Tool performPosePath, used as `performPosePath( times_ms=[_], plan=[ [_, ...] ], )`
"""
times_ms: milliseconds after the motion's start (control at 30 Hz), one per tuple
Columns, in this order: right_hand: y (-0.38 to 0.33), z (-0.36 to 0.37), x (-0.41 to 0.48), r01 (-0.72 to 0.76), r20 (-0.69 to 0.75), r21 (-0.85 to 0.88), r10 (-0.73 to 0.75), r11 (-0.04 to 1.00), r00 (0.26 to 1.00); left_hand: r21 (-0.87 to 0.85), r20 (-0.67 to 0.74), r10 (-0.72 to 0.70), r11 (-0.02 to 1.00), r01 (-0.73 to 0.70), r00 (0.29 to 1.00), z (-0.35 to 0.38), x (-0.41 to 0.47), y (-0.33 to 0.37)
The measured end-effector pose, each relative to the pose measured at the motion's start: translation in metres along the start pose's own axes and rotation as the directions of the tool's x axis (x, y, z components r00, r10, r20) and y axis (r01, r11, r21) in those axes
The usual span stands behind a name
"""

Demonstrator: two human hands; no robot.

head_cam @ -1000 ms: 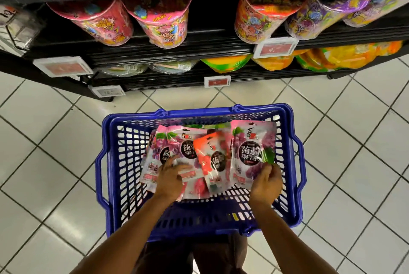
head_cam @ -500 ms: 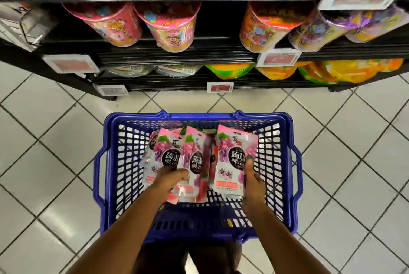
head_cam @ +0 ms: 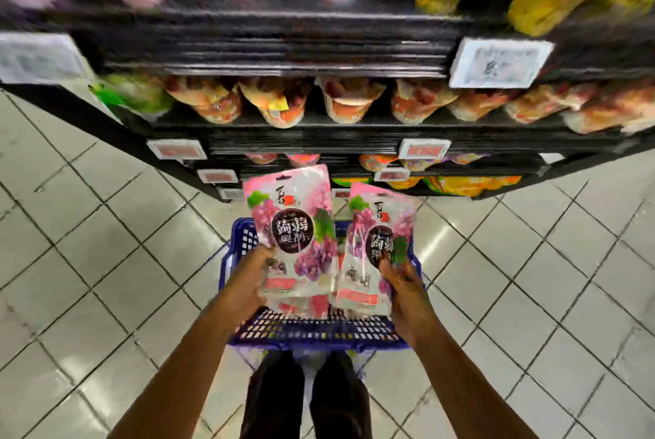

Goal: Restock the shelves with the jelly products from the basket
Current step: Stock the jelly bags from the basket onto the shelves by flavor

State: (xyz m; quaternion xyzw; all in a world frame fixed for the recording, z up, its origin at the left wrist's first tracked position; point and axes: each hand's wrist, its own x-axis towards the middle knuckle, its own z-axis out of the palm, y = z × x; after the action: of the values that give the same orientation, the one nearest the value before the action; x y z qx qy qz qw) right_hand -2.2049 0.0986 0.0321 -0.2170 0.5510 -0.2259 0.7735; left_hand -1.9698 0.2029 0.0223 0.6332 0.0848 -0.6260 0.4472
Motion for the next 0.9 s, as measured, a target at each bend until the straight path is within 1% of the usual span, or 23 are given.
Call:
performPosePath(
  times_ms=[133, 233, 300, 400, 467, 500, 567, 633, 700, 767, 800, 900],
  plan=[
    [-0.081, 0.038, -0.076, 0.077, 0.127, 0.033, -0.081, 0.996, 0.989, 0.063, 0.029, 0.108, 0.992, -0.109, 0.994, 0.03, -0.096, 0.069],
    [-0.127, 0.061, -0.126, 0.166, 0.193, 0.01, -0.165, 0.986, 0.967, 0.08, 0.099, 0.201, 0.975, -0.209, 0.975, 0.045, -0.165, 0.114],
    [-0.154, 0.081, -0.158, 0.247, 0.234, -0.028, -0.234, 0.969, 0.944, 0.06, 0.112, 0.218, 0.972, -0.225, 0.97, 0.05, -0.207, 0.139],
    [-0.187, 0.112, -0.199, 0.375, 0.265, -0.091, -0.341, 0.923, 0.902, 0.021, 0.162, 0.215, 0.975, -0.221, 0.963, 0.055, -0.258, 0.17],
    [-0.209, 0.131, -0.226, 0.469, 0.286, -0.135, -0.419, 0.873, 0.862, 0.014, 0.193, 0.27, 0.961, -0.278, 0.943, 0.059, -0.291, 0.19],
    [-0.219, 0.14, -0.239, 0.507, 0.298, -0.16, -0.448, 0.847, 0.843, 0.038, 0.189, 0.312, 0.945, -0.325, 0.931, 0.06, -0.308, 0.199],
    [-0.239, 0.157, -0.262, 0.566, 0.297, -0.171, -0.505, 0.807, 0.81, 0.103, 0.207, 0.415, 0.891, -0.441, 0.886, 0.063, -0.33, 0.215],
    [-0.26, 0.174, -0.286, 0.634, 0.31, -0.161, -0.571, 0.757, 0.76, 0.148, 0.231, 0.541, 0.802, -0.579, 0.809, 0.069, -0.357, 0.236],
    [-0.28, 0.19, -0.31, 0.708, 0.333, -0.163, -0.637, 0.687, 0.695, 0.112, 0.235, 0.651, 0.72, -0.685, 0.722, 0.075, -0.383, 0.258],
    [-0.297, 0.201, -0.326, 0.772, 0.348, -0.125, -0.701, 0.623, 0.622, 0.064, 0.189, 0.714, 0.676, -0.734, 0.674, 0.076, -0.404, 0.278],
    [-0.304, 0.205, -0.334, 0.79, 0.347, -0.089, -0.724, 0.607, 0.596, 0.035, 0.19, 0.734, 0.659, -0.751, 0.652, 0.075, -0.413, 0.285],
    [-0.327, 0.214, -0.349, 0.817, 0.322, -0.03, -0.768, 0.576, 0.554, -0.038, 0.235, 0.781, 0.602, -0.798, 0.578, 0.078, -0.438, 0.308]
  ],
)
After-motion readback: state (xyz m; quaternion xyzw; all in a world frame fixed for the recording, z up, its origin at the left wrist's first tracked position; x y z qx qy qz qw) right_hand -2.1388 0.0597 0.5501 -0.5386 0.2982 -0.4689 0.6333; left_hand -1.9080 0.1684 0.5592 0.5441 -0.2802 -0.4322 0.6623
